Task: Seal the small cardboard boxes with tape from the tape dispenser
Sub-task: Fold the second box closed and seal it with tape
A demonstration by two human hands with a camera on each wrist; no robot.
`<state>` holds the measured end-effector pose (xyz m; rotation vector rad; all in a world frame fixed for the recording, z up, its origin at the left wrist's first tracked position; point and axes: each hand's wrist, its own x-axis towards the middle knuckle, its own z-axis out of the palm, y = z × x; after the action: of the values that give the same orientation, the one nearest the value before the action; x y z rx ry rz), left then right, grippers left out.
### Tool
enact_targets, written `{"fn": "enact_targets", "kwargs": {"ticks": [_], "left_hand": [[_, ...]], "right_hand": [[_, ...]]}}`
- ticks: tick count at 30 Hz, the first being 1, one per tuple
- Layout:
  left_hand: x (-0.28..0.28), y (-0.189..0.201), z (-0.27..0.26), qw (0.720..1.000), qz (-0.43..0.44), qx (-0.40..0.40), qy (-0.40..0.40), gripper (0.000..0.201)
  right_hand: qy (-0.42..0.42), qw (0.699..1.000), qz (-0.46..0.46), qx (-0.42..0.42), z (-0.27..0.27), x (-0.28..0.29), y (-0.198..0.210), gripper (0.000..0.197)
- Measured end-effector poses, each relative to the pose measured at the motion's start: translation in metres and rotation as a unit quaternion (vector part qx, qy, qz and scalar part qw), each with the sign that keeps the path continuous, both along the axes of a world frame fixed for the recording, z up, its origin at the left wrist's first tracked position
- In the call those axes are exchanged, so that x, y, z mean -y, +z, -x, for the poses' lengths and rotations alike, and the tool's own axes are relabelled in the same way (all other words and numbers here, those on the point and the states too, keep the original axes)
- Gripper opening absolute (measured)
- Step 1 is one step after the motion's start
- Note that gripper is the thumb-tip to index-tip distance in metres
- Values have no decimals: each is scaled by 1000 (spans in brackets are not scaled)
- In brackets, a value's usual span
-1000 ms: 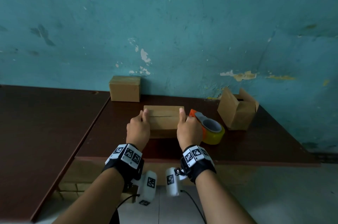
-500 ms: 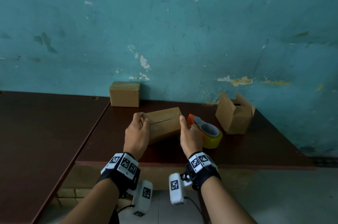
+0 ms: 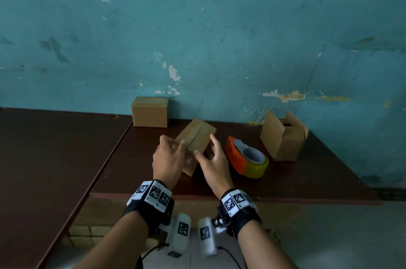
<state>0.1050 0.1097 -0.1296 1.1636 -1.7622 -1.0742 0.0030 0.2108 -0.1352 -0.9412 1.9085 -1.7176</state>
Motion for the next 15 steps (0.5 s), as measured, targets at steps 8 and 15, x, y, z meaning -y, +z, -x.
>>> {"fn": "enact_targets", "kwargs": {"ticks": [8,15], "left_hand": [[0,-13,4,997,26,69,-13,38],[11,-11,12,994,17,106,-25,48]], "right_hand": [[37,996,-29,-71,17,4,-4,46],[37,999,-10,-22,31,12,1,43]]}}
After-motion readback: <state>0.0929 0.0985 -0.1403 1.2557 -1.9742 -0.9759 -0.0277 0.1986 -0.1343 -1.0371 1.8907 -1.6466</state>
